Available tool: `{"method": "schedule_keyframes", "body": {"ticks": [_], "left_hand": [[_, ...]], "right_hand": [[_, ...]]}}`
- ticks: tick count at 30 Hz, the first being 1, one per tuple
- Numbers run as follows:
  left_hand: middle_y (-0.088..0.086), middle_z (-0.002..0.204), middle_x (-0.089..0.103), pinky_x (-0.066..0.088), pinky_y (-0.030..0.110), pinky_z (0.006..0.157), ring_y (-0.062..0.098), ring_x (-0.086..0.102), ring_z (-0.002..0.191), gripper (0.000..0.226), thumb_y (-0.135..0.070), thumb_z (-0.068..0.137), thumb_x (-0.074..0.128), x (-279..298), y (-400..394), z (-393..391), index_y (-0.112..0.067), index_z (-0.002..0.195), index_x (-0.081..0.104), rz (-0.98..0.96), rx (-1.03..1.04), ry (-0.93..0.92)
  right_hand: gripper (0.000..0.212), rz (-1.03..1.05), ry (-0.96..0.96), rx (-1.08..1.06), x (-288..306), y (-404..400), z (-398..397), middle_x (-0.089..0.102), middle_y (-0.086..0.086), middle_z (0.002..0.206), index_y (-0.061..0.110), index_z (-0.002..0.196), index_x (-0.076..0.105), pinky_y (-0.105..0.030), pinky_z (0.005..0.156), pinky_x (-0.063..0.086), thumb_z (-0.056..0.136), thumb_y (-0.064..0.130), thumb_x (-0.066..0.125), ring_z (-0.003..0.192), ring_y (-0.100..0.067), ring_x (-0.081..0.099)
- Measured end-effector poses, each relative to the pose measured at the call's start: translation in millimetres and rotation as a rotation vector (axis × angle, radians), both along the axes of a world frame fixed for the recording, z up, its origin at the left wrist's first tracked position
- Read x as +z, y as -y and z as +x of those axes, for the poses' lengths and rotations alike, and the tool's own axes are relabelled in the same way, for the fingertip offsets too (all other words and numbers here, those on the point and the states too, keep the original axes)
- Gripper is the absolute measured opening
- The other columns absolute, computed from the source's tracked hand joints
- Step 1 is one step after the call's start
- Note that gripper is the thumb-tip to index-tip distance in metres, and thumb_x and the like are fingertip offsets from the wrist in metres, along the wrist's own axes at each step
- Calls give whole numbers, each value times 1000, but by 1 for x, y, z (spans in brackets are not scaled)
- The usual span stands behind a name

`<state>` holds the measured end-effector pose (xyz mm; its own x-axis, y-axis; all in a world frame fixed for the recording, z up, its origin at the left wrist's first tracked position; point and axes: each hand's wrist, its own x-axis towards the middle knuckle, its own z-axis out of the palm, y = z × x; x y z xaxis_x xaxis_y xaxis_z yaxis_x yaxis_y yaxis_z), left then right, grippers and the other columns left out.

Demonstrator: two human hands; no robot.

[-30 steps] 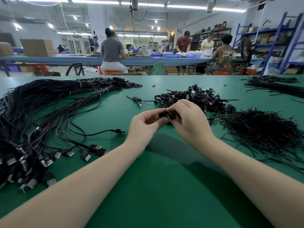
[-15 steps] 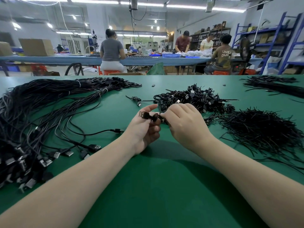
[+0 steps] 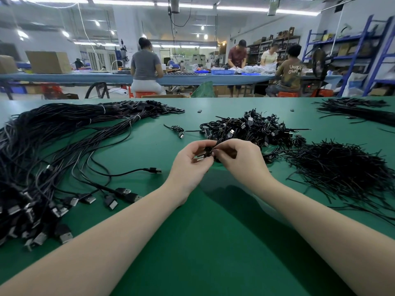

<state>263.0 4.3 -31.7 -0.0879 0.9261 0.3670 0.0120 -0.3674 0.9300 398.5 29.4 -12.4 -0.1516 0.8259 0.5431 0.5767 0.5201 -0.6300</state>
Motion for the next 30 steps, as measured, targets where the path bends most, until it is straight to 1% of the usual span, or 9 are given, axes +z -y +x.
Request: {"method": "schedule_keyframes", "body": {"ticks": [4, 9, 14, 17, 19, 22, 25, 27, 30], "left_hand": [[-10, 91, 63, 43, 14, 69, 1, 54, 64, 30, -12, 86, 69, -1, -3, -4, -36, 104, 67, 28, 55, -13], [2, 100, 71, 48, 21, 86, 8, 65, 93, 15, -19, 86, 70, -1, -7, -5, -14, 100, 71, 73, 204, -110], [-3, 73, 70, 54, 30, 73, 13, 66, 69, 16, -30, 92, 61, 3, -5, -4, -18, 83, 65, 24, 211, -67], [-10, 58, 61, 50, 29, 56, 8, 55, 52, 27, -35, 93, 59, 7, -4, -1, -9, 101, 60, -90, 116, 61], [-9, 52, 56, 43, 23, 44, 8, 48, 44, 43, -32, 92, 62, 10, -3, 2, -6, 124, 48, -215, -21, 268], [-7, 51, 53, 40, 19, 40, 8, 45, 40, 38, -27, 94, 59, 11, -2, 2, -31, 128, 42, -295, -133, 434], [-5, 58, 61, 44, 18, 44, 12, 59, 48, 18, -24, 99, 48, 12, 1, -2, -31, 113, 57, -239, -146, 273], [-5, 63, 65, 47, 19, 50, 13, 65, 59, 33, -11, 97, 39, 11, 1, -6, -34, 104, 62, -193, -98, 144], [-6, 95, 67, 48, 20, 66, 6, 63, 68, 50, 1, 92, 43, 7, -1, -9, -43, 105, 63, -76, 2, -57]], "right_hand": [[8, -8, -54, 23, 0, 2, -1, 67, 15, 73, 21, 86, 73, -14, 69, 48, 87, 16, 67, 71, -2, 62], [10, 88, -57, 69, 1, 5, -3, 68, 4, 73, 13, 81, 72, -18, 63, 48, 84, 8, 65, 66, -10, 60], [6, 406, 110, 103, 7, 11, -3, 62, -7, 73, 1, 80, 69, -34, 65, 47, 84, 1, 64, 69, -21, 56], [10, 584, 265, 105, 9, 12, 0, 57, -13, 69, -4, 75, 65, -42, 58, 46, 83, -3, 60, 64, -32, 54], [10, 710, 417, 65, 9, 12, 5, 58, -15, 68, -4, 73, 65, -42, 57, 47, 79, -5, 58, 62, -34, 55], [8, 778, 486, 37, 5, 10, 8, 60, -14, 69, -2, 73, 67, -40, 56, 48, 77, -4, 60, 61, -32, 57], [4, 683, 384, 53, 2, 10, 5, 60, -12, 70, 0, 77, 69, -40, 60, 48, 77, -2, 65, 64, -33, 59], [3, 624, 325, 71, 2, 9, 6, 61, -12, 72, 0, 79, 68, -42, 63, 49, 80, -1, 65, 67, -34, 59], [1, 594, 268, 87, 3, 8, 6, 62, -10, 72, -1, 80, 67, -40, 63, 49, 80, -3, 67, 66, -32, 58]]}}
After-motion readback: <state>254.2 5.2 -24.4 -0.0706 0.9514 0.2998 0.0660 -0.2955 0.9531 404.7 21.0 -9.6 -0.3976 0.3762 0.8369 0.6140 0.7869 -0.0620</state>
